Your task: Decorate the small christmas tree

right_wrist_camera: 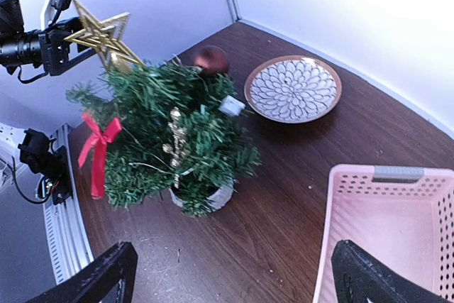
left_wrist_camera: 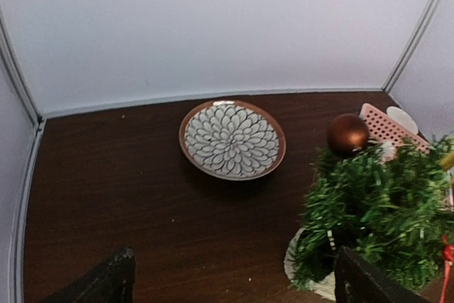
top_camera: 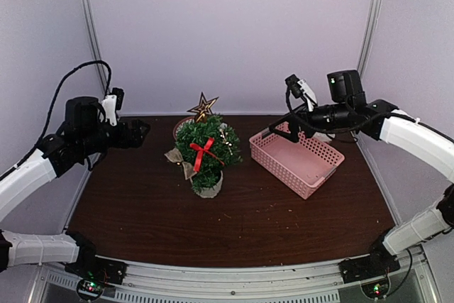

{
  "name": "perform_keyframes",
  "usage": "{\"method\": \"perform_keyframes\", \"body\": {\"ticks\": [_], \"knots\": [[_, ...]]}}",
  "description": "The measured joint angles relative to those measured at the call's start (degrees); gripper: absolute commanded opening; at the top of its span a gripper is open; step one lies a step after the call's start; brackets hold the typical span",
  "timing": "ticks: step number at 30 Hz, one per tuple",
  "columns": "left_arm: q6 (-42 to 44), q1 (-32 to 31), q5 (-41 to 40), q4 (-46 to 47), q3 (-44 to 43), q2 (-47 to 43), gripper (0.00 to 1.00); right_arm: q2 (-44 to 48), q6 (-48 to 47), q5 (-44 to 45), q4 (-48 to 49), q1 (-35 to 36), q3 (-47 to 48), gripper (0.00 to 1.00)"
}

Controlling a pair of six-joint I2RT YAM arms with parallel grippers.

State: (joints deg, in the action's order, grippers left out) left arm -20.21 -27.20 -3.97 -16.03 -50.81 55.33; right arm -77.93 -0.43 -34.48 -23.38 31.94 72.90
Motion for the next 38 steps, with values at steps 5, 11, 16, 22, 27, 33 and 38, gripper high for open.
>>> {"method": "perform_keyframes", "body": {"ticks": [5,11,16,22,27,33,38], "knots": [[-3.43,10.97,5.29,-4.24,-0.04,4.50,0.98,3.39,3.56,0.59,4.57,-4.04,-8.52,1.00],[-6.69,13.29,5.25,-9.42,-0.44,13.11,0.98,5.97,7.15,3.19,11.28,-6.67,-19.76,0.99],[-9.18,13.22,5.22,-11.91,0.96,17.27,0.98,6.38,9.99,5.46,17.11,-7.23,-28.68,1.00],[-10.12,10.36,3.13,-11.96,4.66,16.33,0.97,6.29,13.25,6.45,24.37,-7.23,-34.23,0.99],[-10.23,4.42,0.09,-11.50,4.68,16.61,0.98,3.45,15.93,6.01,30.21,-7.23,-35.06,0.99],[-10.47,4.13,-1.20,-10.29,5.22,16.59,0.98,2.12,16.96,5.97,32.28,-7.23,-35.06,0.99],[-10.91,4.13,-1.42,-10.08,5.27,16.46,0.98,2.25,16.90,5.99,31.91,-7.23,-35.01,1.00]]}}
